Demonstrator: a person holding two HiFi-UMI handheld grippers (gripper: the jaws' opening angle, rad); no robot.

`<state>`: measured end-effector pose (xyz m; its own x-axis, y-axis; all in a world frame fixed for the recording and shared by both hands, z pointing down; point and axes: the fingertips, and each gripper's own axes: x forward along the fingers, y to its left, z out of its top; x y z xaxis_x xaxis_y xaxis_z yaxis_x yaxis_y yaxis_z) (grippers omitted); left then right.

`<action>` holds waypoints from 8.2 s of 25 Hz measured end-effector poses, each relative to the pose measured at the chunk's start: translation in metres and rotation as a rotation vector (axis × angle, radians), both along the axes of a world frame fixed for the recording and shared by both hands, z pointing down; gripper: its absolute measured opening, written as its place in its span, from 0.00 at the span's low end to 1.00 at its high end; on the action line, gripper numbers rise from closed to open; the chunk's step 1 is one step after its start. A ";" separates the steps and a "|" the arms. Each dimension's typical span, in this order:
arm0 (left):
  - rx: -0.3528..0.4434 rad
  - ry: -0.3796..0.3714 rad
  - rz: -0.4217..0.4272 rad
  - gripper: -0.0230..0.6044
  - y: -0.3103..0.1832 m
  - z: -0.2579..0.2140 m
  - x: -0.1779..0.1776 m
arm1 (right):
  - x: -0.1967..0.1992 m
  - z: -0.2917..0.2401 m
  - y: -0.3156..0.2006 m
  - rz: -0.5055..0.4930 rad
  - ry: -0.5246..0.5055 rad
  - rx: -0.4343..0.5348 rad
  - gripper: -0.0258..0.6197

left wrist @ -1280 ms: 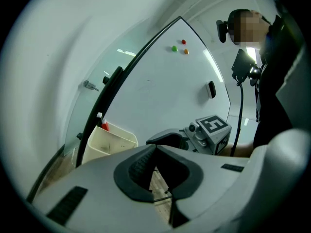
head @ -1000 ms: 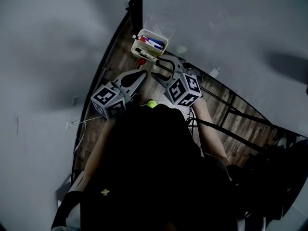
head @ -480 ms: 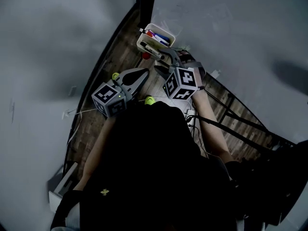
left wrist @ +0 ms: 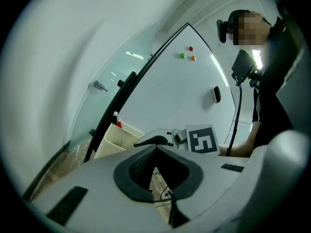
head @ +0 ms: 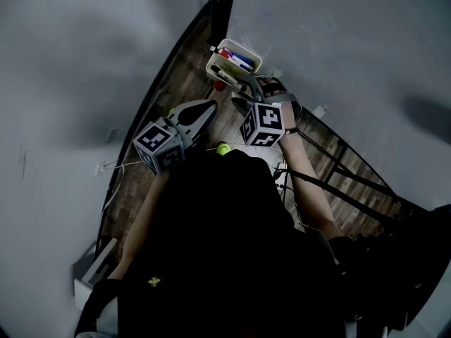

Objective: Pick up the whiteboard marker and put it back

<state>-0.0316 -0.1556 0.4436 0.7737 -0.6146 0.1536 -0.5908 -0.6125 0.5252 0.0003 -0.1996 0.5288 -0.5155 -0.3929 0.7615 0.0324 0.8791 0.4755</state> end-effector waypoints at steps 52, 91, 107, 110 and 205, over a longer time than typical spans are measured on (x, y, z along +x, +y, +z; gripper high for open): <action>0.046 -0.007 0.028 0.07 0.022 -0.006 0.014 | 0.008 -0.054 0.009 0.034 -0.255 0.035 0.18; 0.073 -0.021 0.052 0.07 0.029 -0.009 0.039 | 0.020 -0.146 0.042 0.083 -0.421 0.094 0.18; 0.075 -0.015 0.040 0.07 0.023 -0.007 0.041 | 0.025 -0.152 0.041 0.101 -0.470 0.101 0.18; 0.073 -0.013 0.039 0.07 0.024 -0.007 0.040 | 0.024 -0.154 0.041 0.105 -0.483 0.102 0.18; -0.053 -0.068 -0.025 0.07 0.028 0.015 -0.022 | 0.046 -0.080 -0.047 0.417 -0.601 -0.063 0.18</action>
<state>-0.0538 -0.1274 0.4581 0.7449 -0.6232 0.2383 -0.6410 -0.5695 0.5146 0.0468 -0.2463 0.4485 -0.6684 -0.6125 0.4220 -0.5613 0.7876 0.2543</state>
